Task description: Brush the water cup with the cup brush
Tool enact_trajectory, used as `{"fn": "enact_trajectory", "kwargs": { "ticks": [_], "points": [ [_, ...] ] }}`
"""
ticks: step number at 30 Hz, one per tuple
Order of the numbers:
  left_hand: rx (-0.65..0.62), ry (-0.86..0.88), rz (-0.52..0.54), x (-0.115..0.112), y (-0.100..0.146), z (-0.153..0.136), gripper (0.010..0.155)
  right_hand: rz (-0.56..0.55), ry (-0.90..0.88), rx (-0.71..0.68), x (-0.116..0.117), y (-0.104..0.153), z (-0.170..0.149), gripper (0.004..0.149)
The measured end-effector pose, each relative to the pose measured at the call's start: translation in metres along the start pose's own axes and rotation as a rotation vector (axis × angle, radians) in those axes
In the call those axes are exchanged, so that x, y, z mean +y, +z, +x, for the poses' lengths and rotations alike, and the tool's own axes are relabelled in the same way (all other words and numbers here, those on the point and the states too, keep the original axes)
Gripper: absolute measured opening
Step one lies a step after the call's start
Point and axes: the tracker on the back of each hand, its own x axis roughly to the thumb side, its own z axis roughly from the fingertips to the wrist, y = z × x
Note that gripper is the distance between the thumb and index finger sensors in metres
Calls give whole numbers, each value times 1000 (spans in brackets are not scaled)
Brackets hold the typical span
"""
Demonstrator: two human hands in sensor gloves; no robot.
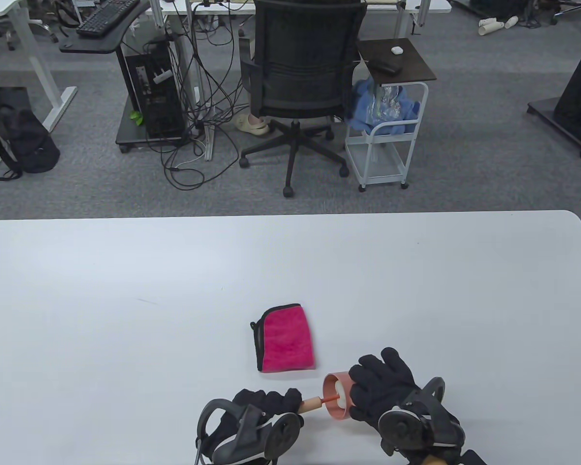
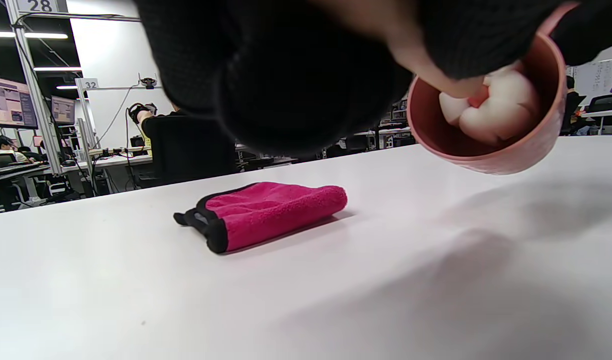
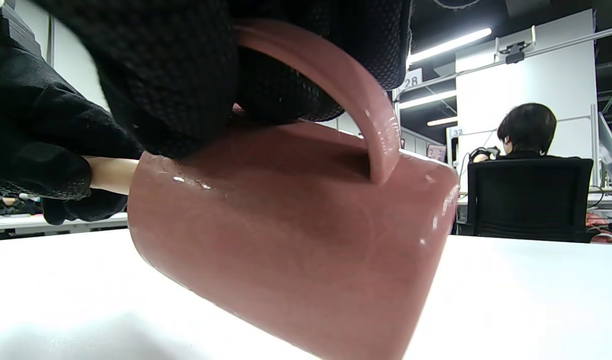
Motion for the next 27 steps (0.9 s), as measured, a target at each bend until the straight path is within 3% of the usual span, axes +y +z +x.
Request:
{"fn": "enact_trajectory", "kwargs": {
  "ticks": [9,18,27],
  "points": [
    [51,24,-44,-2,-2,-5,54,-3,3,-8,1,0,1,43],
    [73,65,-174,-14,-9,-6,55,19,9,-1,2,0,1,43],
    [39,115,-219,-17,-9,-4,55,21,11,11,3,1,0,43]
  ]
}}
